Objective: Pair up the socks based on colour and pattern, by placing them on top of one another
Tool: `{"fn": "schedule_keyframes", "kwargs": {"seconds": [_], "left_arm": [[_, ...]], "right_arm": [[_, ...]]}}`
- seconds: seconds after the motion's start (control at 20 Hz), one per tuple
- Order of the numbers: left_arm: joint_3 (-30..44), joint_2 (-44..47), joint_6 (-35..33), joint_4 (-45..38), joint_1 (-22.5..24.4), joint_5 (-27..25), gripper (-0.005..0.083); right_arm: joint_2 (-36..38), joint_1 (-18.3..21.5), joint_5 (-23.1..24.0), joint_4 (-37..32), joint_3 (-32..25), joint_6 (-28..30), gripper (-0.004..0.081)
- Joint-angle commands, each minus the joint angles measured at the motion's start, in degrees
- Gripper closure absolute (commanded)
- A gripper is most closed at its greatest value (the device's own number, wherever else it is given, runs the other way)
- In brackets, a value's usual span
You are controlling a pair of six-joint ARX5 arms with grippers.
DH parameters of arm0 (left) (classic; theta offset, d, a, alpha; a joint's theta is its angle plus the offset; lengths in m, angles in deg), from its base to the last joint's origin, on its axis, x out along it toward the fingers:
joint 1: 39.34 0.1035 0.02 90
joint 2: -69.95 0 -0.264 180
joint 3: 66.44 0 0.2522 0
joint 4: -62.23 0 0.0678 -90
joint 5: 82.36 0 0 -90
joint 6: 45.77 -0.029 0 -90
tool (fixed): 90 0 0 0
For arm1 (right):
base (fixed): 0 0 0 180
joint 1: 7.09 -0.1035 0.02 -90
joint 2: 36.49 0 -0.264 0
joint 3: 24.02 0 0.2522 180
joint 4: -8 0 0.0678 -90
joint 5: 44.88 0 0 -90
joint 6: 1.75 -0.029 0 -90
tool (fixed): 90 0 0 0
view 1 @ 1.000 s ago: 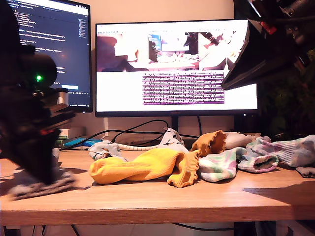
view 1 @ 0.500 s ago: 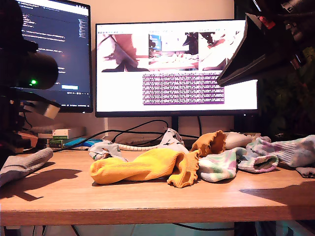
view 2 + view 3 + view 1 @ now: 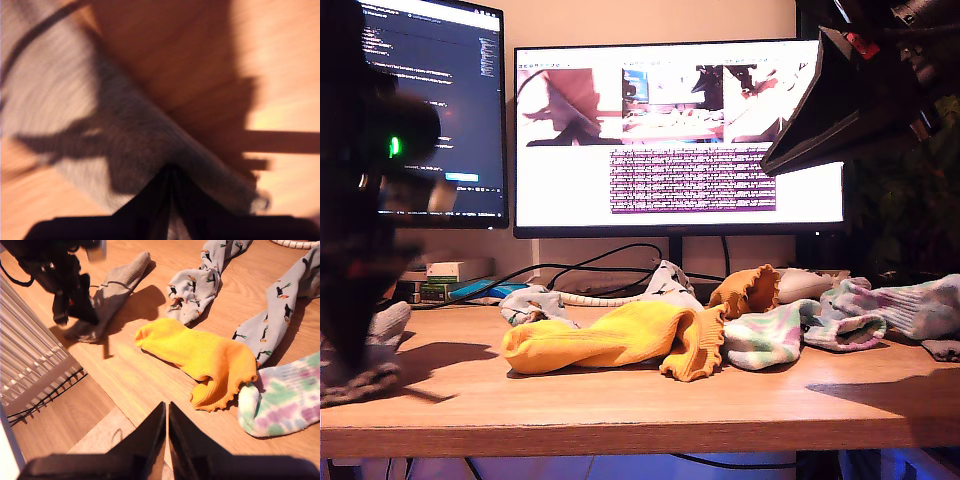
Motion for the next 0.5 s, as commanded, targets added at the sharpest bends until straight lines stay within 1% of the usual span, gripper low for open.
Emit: {"fn": "schedule_keyframes", "kwargs": {"seconds": [0.0,0.15,0.3,0.45], "left_arm": [[0.59,1.95,0.48,-0.26,1.73,0.66,0.0793],[0.61,1.99,0.96,-2.45,4.11,0.44,0.0793],[0.61,1.92,4.85,-7.93,6.91,-2.54,0.0793],[0.61,1.33,5.33,-14.08,8.96,-3.76,0.0793]], "right_arm": [[-0.28,-0.26,-0.37,-0.57,0.90,0.00,0.0780],[-0.28,-0.26,-0.37,-0.55,0.90,0.02,0.0780],[-0.28,-0.26,-0.37,-0.55,0.90,0.02,0.0780],[-0.28,-0.26,-0.37,-0.57,0.90,0.02,0.0780]]}}
